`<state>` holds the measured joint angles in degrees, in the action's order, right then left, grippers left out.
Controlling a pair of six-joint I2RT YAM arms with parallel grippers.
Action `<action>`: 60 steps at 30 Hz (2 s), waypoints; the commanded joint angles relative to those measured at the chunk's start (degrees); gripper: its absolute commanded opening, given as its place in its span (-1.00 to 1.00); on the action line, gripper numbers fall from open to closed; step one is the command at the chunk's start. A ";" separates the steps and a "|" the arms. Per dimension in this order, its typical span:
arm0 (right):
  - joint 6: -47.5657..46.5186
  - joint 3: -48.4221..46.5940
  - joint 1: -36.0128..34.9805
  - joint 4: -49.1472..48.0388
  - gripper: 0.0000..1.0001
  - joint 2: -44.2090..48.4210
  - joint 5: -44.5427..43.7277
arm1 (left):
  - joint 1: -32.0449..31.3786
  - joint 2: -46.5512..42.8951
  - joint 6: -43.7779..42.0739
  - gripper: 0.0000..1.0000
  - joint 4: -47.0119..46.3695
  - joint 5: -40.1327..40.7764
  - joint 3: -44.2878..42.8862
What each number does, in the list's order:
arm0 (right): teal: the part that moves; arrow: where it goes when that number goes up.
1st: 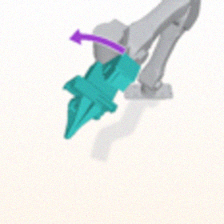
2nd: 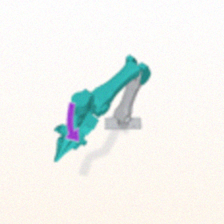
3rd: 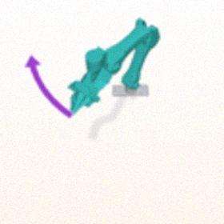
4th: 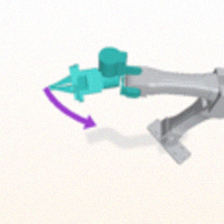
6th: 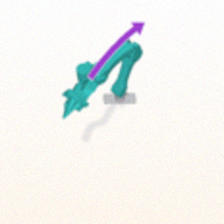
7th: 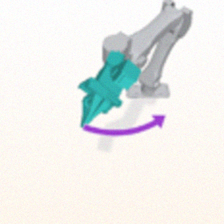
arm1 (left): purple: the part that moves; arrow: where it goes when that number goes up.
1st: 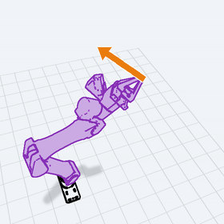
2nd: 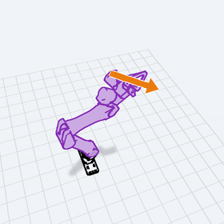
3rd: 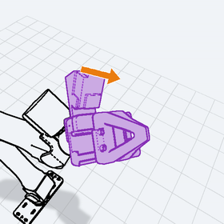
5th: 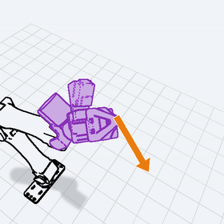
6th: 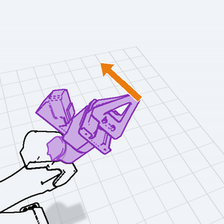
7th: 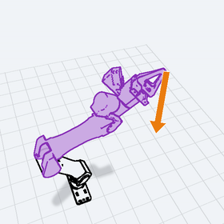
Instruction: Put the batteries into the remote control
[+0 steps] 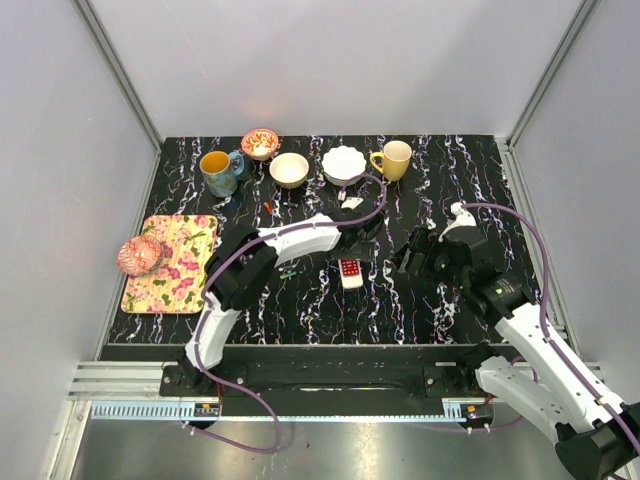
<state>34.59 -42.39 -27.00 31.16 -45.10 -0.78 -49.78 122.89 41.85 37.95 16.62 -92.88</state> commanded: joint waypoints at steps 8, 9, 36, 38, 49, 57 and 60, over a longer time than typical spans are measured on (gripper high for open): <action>1.62 0.90 -0.07 -0.66 0.99 2.73 2.27 | -0.23 3.32 0.52 0.68 1.24 2.28 -3.80; 1.62 1.08 -0.07 -0.49 0.99 2.91 2.18 | -0.23 3.06 0.61 0.66 1.16 2.19 -3.45; 12.42 6.52 -0.15 -28.22 0.99 0.90 24.82 | 14.53 -45.08 4.55 -1.00 -58.23 -39.37 44.35; 16.55 8.72 -0.07 -38.59 1.00 -1.82 28.01 | 14.88 -47.56 6.31 -1.00 -66.64 -41.13 48.48; 29.31 13.39 -0.15 -70.96 0.99 -12.11 38.39 | 16.03 -52.58 14.58 -1.00 -86.28 -42.46 54.39; 28.87 13.12 -0.15 -73.79 0.99 -15.01 41.64 | 16.20 -48.28 22.74 -1.00 -93.58 -43.34 53.77; 29.04 13.04 -0.24 -75.09 0.98 -15.63 42.35 | 16.20 -47.13 24.16 -1.00 -95.35 -43.43 53.24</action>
<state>63.33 -28.51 -27.00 -38.59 -60.18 38.85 -33.85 74.46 61.63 -48.64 -25.36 -38.74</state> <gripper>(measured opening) 0.993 0.596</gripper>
